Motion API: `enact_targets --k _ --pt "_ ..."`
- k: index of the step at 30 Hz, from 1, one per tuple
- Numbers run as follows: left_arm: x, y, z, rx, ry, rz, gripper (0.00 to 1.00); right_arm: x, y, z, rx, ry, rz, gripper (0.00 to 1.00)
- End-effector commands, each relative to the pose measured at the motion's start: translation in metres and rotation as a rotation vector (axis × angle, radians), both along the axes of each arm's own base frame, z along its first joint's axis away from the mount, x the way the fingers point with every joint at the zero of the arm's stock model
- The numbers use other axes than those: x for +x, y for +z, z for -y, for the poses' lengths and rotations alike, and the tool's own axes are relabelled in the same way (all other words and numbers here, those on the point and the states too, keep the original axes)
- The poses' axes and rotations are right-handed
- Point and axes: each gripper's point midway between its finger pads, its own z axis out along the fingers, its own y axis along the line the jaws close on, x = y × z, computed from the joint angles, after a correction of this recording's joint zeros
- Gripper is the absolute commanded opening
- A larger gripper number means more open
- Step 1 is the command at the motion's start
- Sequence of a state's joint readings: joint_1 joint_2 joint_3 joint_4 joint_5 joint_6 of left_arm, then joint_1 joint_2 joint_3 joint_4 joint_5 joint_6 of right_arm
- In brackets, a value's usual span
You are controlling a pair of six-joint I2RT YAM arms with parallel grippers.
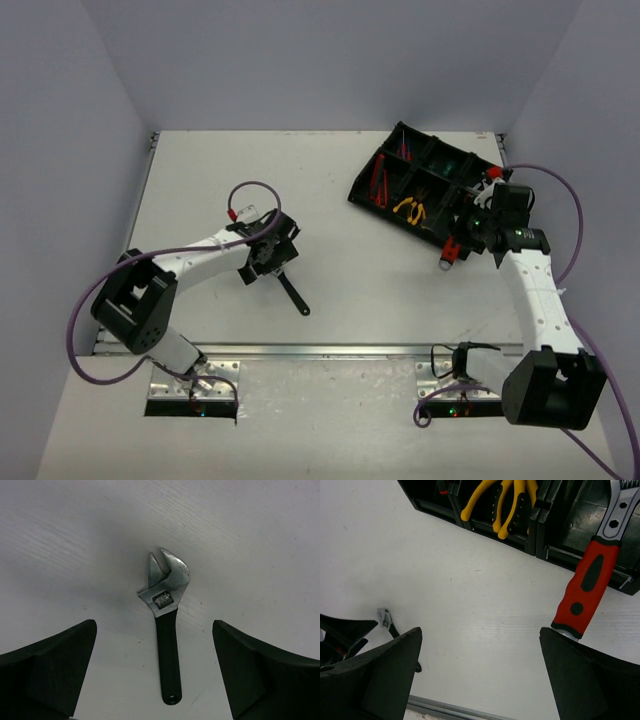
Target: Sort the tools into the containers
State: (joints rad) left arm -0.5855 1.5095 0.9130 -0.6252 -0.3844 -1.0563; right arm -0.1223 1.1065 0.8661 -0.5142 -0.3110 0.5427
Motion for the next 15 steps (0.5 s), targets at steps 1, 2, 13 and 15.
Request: enact_targets --k 1,2,13,15 --pt "0.010 -0.006 0.022 -0.028 0.060 0.006 0.96 0.003 0.001 -0.002 -0.010 0.032 0.040 0.99" --pt "0.012 -0.006 0.025 -0.027 0.056 0.005 0.95 0.003 0.000 -0.003 -0.009 0.032 0.039 0.99" --pt "0.004 -0.037 0.038 -0.001 0.046 -0.119 0.75 0.004 -0.005 -0.007 0.014 0.046 0.049 0.99" --pt "0.002 -0.037 0.036 0.003 0.048 -0.122 0.71 0.004 -0.004 -0.007 0.015 0.046 0.051 0.99"
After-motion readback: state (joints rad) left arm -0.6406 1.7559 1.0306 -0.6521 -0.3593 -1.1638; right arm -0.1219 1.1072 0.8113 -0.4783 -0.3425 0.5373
